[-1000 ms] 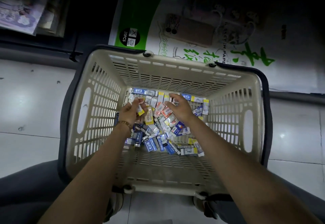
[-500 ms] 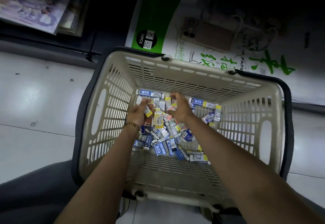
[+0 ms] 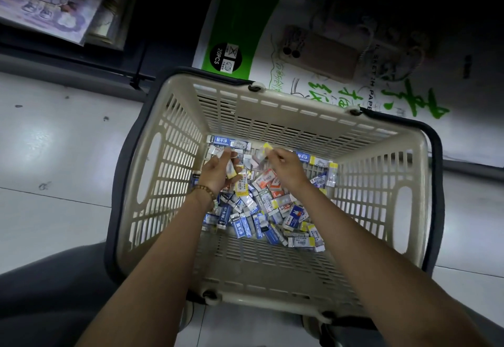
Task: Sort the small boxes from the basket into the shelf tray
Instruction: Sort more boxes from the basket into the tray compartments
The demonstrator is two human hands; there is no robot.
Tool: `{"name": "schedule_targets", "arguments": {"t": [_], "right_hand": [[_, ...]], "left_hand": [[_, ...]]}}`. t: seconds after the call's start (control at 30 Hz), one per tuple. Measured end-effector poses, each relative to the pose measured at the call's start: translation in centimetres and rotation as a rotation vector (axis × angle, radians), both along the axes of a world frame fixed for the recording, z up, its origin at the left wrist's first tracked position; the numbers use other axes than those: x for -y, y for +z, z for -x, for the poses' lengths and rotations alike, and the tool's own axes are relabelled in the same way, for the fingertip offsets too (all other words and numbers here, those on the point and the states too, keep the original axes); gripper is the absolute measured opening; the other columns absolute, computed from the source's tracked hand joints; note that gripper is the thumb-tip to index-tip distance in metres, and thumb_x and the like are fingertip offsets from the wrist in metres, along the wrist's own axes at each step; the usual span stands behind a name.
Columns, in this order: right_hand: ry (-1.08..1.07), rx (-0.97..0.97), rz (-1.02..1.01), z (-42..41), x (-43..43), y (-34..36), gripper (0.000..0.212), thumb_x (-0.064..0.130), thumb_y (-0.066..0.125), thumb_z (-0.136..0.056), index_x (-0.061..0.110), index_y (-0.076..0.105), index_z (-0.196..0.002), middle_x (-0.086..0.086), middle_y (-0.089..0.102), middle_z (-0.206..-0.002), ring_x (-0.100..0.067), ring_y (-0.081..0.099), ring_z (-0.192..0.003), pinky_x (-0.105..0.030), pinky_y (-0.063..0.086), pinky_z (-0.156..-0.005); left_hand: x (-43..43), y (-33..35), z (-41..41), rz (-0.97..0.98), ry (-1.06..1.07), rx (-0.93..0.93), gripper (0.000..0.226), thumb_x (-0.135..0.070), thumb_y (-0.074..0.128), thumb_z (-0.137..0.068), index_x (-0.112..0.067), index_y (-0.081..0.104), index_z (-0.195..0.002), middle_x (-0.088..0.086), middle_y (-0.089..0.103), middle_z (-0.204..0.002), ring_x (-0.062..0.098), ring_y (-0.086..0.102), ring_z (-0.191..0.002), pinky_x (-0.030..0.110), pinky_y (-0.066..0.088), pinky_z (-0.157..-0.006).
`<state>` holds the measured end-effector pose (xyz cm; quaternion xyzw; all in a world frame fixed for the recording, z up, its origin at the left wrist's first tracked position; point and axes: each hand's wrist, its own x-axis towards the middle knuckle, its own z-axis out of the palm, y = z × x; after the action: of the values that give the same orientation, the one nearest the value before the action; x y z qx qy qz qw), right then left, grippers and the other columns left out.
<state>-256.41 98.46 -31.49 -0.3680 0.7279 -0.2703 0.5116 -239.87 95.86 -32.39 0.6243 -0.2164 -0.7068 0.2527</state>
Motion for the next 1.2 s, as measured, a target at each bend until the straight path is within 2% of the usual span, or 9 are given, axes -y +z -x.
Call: {"name": "schedule_targets", "arguments": {"t": [0.13, 0.3, 0.43, 0.57, 0.73, 0.93, 1.0, 1.1, 1.2], "right_hand": [[0.091, 0.164, -0.087, -0.2, 0.0, 1.5, 0.035, 0.032, 0.046, -0.098, 0.009, 0.063, -0.118, 0.003, 0.063, -0.108, -0.005, 0.056, -0.096, -0.018, 0.041, -0.080], [0.288, -0.090, -0.161, 0.4, -0.6, -0.4, 0.044, 0.027, 0.048, -0.097, 0.010, 0.044, -0.138, -0.011, 0.045, -0.137, -0.023, 0.042, -0.128, -0.030, 0.034, -0.103], [0.525, -0.368, -0.190, 0.7, -1.6, -2.3, 0.050, 0.020, 0.067, -0.086, 0.008, 0.046, -0.130, -0.012, 0.048, -0.126, -0.028, 0.041, -0.119, -0.031, 0.034, -0.096], [0.462, -0.309, -0.185, 0.8, -2.2, -2.6, 0.036, 0.018, 0.070, -0.084, 0.011, 0.050, -0.113, -0.012, 0.051, -0.116, -0.028, 0.049, -0.103, -0.031, 0.038, -0.082], [0.438, -0.327, -0.251, 0.5, -2.0, -2.8, 0.042, 0.022, 0.069, -0.085, 0.013, 0.055, -0.123, -0.009, 0.050, -0.136, -0.028, 0.046, -0.126, -0.040, 0.039, -0.105], [0.368, -0.292, -0.255, 0.1, -1.6, -2.7, 0.023, 0.019, 0.068, -0.086, 0.013, 0.056, -0.104, -0.008, 0.055, -0.121, -0.029, 0.054, -0.110, -0.046, 0.047, -0.092], [0.373, -0.278, -0.245, 0.4, -1.7, -2.5, 0.021, 0.017, 0.068, -0.085, 0.015, 0.050, -0.098, -0.009, 0.057, -0.116, -0.029, 0.055, -0.106, -0.042, 0.048, -0.088], [0.361, -0.210, -0.288, 0.8, -1.5, -2.2, 0.039, 0.014, 0.070, -0.083, 0.010, 0.052, -0.117, -0.011, 0.057, -0.123, -0.028, 0.054, -0.113, -0.039, 0.044, -0.096], [0.488, -0.286, -0.292, 0.6, -1.6, -2.0, 0.038, 0.019, 0.068, -0.085, 0.004, 0.059, -0.120, -0.014, 0.056, -0.127, -0.029, 0.050, -0.120, -0.038, 0.040, -0.103]], "left_hand": [[-0.4, 0.6, 0.7, 0.011, -0.124, -0.052, 0.017, -0.035, 0.069, -0.079, -0.021, 0.066, -0.070, -0.003, 0.069, -0.075, 0.015, 0.069, -0.081, 0.024, 0.057, -0.069], [-0.6, 0.3, -0.5, -0.039, -0.038, 0.036, 0.016, -0.027, 0.072, -0.078, -0.013, 0.066, -0.084, 0.004, 0.071, -0.088, 0.016, 0.070, -0.072, 0.026, 0.059, -0.062], [-0.1, 0.2, -1.1, -0.076, 0.075, 0.053, 0.011, -0.022, 0.072, -0.079, -0.015, 0.064, -0.081, 0.004, 0.066, -0.090, 0.015, 0.066, -0.073, 0.019, 0.056, -0.055], [-0.3, 0.2, -0.6, -0.074, 0.095, 0.029, 0.008, -0.018, 0.071, -0.080, -0.013, 0.065, -0.081, 0.008, 0.066, -0.098, 0.021, 0.065, -0.086, 0.019, 0.056, -0.055], [-0.2, 0.3, -0.4, -0.083, 0.099, 0.005, 0.007, -0.016, 0.069, -0.081, -0.012, 0.065, -0.085, 0.009, 0.064, -0.103, 0.018, 0.066, -0.082, 0.020, 0.057, -0.058], [-0.1, 1.0, -0.4, -0.064, 0.096, 0.002, 0.003, -0.015, 0.067, -0.084, -0.015, 0.064, -0.082, 0.010, 0.065, -0.103, 0.018, 0.065, -0.080, 0.021, 0.057, -0.058], [-0.1, 1.6, -0.2, -0.046, 0.119, -0.047, 0.020, -0.010, 0.068, -0.083, -0.026, 0.065, -0.072, 0.006, 0.066, -0.099, 0.022, 0.066, -0.082, 0.028, 0.059, -0.064], [-0.2, 2.4, 0.0, -0.013, 0.090, -0.075, 0.045, -0.008, 0.065, -0.084, -0.039, 0.069, -0.052, 0.003, 0.066, -0.094, 0.023, 0.066, -0.081, 0.032, 0.058, -0.069], [-0.5, 2.9, 0.0, -0.051, 0.070, -0.055, 0.013, -0.012, 0.065, -0.085, -0.021, 0.072, -0.079, 0.012, 0.066, -0.107, 0.020, 0.066, -0.080, 0.025, 0.059, -0.064]]}}
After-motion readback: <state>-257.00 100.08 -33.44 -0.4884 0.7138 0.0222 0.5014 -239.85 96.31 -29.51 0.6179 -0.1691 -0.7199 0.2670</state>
